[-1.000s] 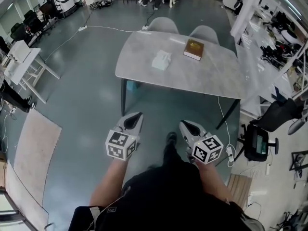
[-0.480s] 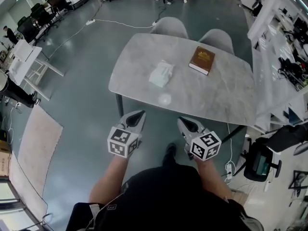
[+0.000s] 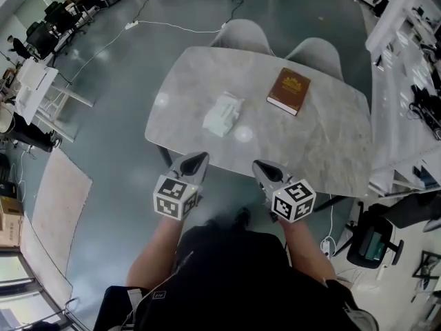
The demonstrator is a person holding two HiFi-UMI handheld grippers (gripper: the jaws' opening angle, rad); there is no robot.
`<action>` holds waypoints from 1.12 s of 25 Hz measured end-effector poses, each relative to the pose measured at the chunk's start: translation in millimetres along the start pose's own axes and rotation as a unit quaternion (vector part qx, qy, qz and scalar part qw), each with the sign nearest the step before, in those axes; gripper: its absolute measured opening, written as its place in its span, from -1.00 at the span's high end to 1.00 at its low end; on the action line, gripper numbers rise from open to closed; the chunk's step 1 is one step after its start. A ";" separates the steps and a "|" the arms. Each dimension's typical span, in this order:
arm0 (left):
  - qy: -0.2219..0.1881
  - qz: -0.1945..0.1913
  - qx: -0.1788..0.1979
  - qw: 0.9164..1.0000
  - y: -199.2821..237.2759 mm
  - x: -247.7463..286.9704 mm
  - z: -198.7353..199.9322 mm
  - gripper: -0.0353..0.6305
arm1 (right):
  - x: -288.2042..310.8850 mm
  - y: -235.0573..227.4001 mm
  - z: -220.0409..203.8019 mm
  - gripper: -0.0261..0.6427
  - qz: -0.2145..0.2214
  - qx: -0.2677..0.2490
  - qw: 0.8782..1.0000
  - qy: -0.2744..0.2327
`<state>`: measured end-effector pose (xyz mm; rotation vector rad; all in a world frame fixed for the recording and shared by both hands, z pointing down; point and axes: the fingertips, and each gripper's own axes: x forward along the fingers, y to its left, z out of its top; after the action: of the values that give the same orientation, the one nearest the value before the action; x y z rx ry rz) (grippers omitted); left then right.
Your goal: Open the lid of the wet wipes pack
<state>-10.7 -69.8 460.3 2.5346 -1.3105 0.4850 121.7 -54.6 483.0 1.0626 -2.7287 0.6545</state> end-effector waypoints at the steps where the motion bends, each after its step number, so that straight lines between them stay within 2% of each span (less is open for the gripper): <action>1: 0.000 0.001 0.002 1.000 3.4 4.7 1.8 0.88 | 4.4 -0.6 0.0 0.92 0.003 0.004 1.000 0.002; 6: 0.001 -0.006 0.003 1.000 23.1 23.6 5.8 0.88 | 28.0 1.3 1.6 0.92 0.009 0.001 1.000 0.017; 12: 0.005 -0.020 0.010 1.000 59.0 48.5 10.9 0.88 | 56.7 -9.8 21.6 0.92 -0.015 -0.015 0.999 0.029; 15: 0.005 -0.035 0.018 0.999 76.9 60.6 12.5 0.88 | 77.9 -16.9 26.5 0.92 -0.027 -0.027 0.998 0.042; 19: 0.019 -0.054 0.026 0.998 94.1 80.4 7.5 0.88 | 108.5 -20.7 21.6 0.92 -0.021 -0.047 0.996 0.072; 24: 0.040 -0.062 0.026 0.997 103.9 110.6 -1.1 0.88 | 138.7 -47.7 18.5 0.92 -0.013 -0.055 0.993 0.102; 28: 0.066 -0.053 0.025 0.996 118.4 150.3 -9.8 0.88 | 168.2 -85.2 20.4 0.92 0.002 -0.051 0.992 0.115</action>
<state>-28.4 -244.5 537.1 2.5470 -1.1242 0.6587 54.9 -222.2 541.5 0.8991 -2.5368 0.5896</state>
